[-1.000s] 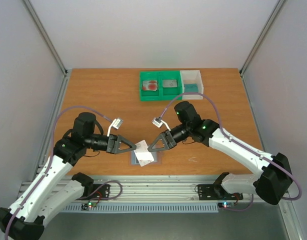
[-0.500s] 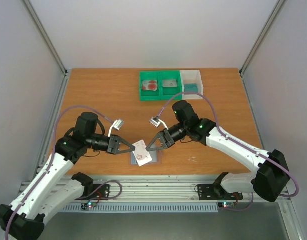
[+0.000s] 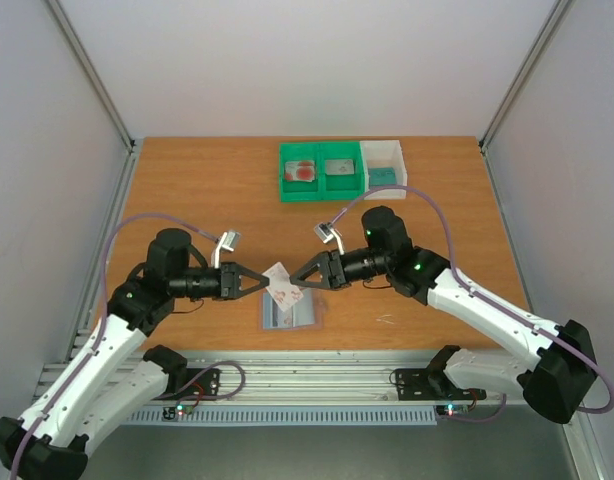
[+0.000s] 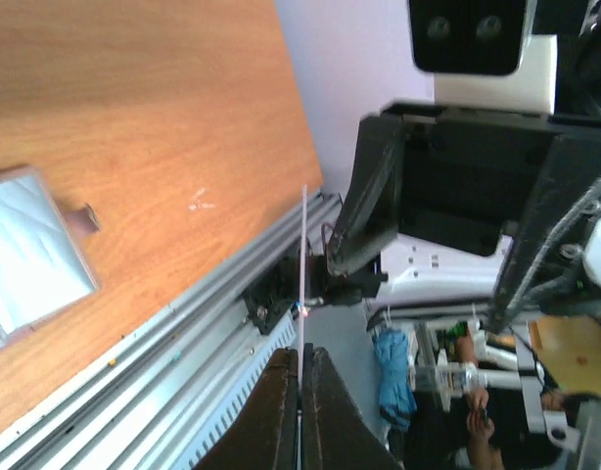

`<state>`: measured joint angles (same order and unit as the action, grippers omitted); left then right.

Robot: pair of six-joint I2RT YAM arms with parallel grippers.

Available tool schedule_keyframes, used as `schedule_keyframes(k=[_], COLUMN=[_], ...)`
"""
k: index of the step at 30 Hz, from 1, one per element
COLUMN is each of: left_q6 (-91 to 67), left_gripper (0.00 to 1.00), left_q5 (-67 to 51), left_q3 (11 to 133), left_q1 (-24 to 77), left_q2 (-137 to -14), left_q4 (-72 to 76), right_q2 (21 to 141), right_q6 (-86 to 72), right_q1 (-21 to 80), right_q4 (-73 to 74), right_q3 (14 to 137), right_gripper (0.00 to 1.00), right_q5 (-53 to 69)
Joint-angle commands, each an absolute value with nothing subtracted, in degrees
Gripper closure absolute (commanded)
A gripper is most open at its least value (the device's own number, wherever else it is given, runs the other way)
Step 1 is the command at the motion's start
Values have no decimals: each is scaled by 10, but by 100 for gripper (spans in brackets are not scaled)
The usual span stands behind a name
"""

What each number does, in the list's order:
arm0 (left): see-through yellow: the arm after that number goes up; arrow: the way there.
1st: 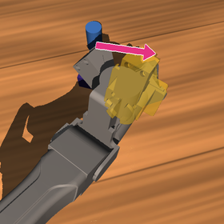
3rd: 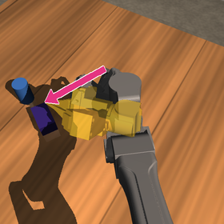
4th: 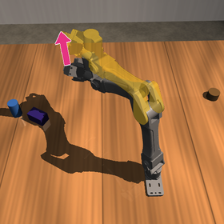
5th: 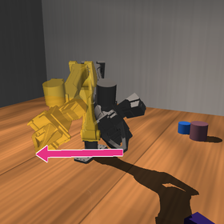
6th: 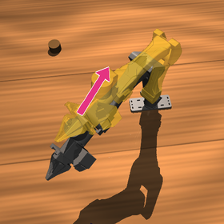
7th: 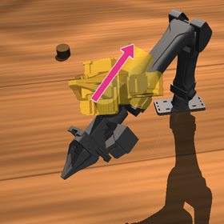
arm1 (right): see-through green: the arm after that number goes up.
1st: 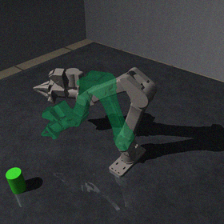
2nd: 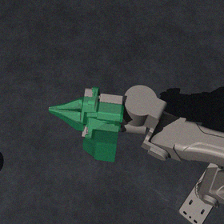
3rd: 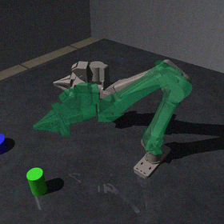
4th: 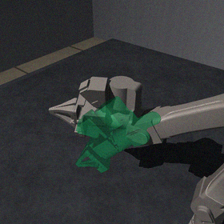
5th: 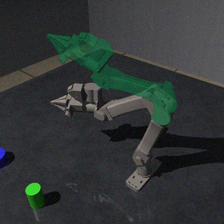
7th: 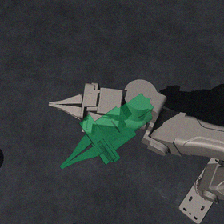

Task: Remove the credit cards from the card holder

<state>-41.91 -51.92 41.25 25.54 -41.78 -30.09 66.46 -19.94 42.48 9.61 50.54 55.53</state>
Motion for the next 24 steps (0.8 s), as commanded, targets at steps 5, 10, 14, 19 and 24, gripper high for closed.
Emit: schedule_keyframes(k=[5, 10, 14, 19, 24], left_q6=[-564, -644, -677, -731, -757], left_gripper=[100, 100, 100, 100, 100], left_q5=[-379, -305, -265, -236, -229], left_q3=[370, 333, 317, 299, 292], left_q1=[257, 257, 257, 257, 257], left_q2=[-374, -355, -351, -364, -369], left_q4=[-110, -13, 34, 97, 134], right_q2=[636, 626, 637, 668, 687], right_q6=[-383, -426, -460, -480, -487], right_q1=[434, 450, 458, 469, 475], right_q4=[-37, -74, -130, -181, -202], right_q3=[451, 431, 422, 428, 432], right_gripper=[26, 26, 36, 59, 64], right_q5=[375, 290, 266, 249, 219])
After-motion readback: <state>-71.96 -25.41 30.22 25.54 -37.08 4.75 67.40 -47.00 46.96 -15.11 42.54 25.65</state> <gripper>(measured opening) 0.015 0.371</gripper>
